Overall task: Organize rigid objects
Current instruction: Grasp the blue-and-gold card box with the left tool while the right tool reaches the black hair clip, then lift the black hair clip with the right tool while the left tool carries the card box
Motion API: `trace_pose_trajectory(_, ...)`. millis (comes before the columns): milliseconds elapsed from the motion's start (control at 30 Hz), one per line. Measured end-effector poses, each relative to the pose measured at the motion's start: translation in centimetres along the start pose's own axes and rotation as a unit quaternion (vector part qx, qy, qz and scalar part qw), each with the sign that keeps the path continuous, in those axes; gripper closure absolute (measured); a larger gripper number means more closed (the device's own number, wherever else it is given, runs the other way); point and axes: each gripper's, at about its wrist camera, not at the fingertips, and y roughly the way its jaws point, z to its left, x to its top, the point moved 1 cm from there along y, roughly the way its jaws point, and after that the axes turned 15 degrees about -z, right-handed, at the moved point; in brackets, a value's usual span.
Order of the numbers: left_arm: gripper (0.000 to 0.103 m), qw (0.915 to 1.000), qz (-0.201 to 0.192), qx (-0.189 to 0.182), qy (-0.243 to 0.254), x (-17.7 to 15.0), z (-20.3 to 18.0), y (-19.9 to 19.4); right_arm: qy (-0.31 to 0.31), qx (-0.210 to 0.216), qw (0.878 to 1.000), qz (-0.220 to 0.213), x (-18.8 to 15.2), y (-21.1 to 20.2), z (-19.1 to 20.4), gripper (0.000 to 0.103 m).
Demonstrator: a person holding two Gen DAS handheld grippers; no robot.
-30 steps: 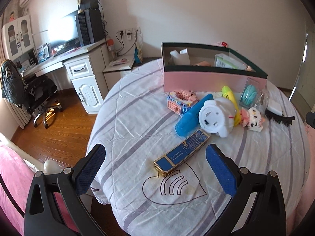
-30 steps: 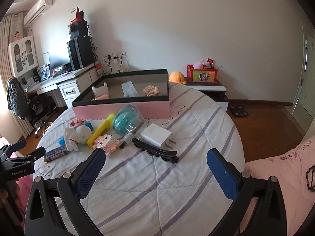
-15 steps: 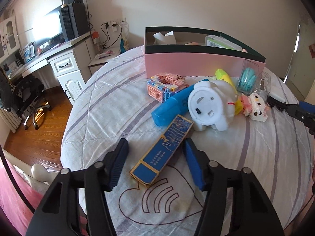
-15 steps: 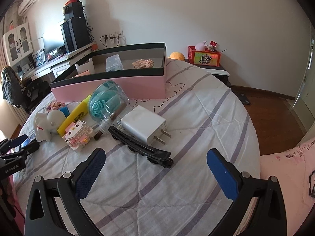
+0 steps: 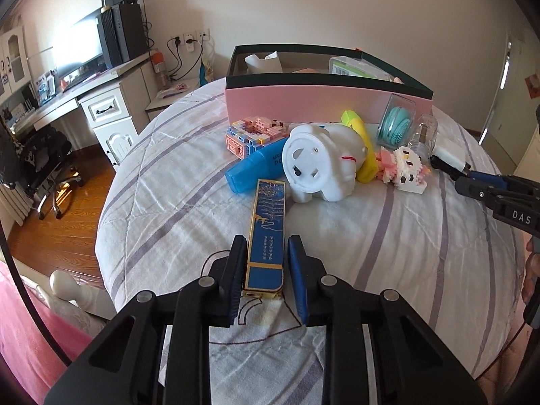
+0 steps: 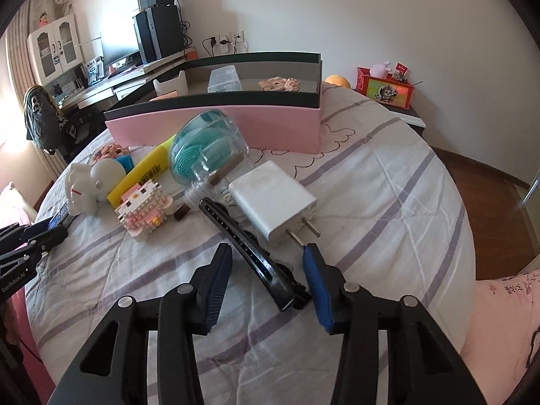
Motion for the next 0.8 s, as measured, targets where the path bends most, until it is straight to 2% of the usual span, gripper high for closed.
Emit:
trace_pose_trajectory(100,0.078,1.0000,0.000,-0.003,-0.006,-0.1,0.0,-0.4,-0.002,0.018,1.000,0.005,-0.6,-1.2,1.4,0.067)
trace_pose_trajectory(200,0.077,0.9999,-0.001,-0.003,-0.011,-0.2,0.1,-0.5,-0.007,0.048,0.999,0.014,-1.2,-2.2,3.4,0.068)
trace_pose_trajectory(300,0.077,0.9999,0.001,-0.002,-0.016,-0.2,0.2,-0.4,-0.019,0.047,0.999,0.016,-1.4,-2.0,4.4,0.068)
trace_pose_trajectory(433,0.074,0.9996,0.003,-0.007,-0.027,-0.2,0.9,-0.1,-0.002,0.027,1.000,0.014,-0.7,-0.7,3.4,0.068)
trace_pose_trajectory(533,0.074,0.9997,0.000,-0.004,-0.025,-0.1,0.9,0.2,-0.015,0.022,0.999,0.019,-0.4,0.4,3.8,0.068)
trace_pose_trajectory(567,0.078,0.9997,-0.003,-0.003,-0.022,-0.1,0.8,0.2,-0.021,0.019,0.999,0.019,-0.4,0.6,4.0,0.069)
trace_pose_trajectory(633,0.081,0.9995,-0.009,-0.007,-0.028,-0.1,0.7,0.1,-0.035,0.016,0.999,0.013,-0.3,0.6,4.3,0.082)
trace_pose_trajectory(800,0.083,0.9994,-0.014,-0.013,-0.027,0.2,0.4,-0.4,-0.030,0.041,0.999,-0.004,-0.8,-0.1,4.3,0.084)
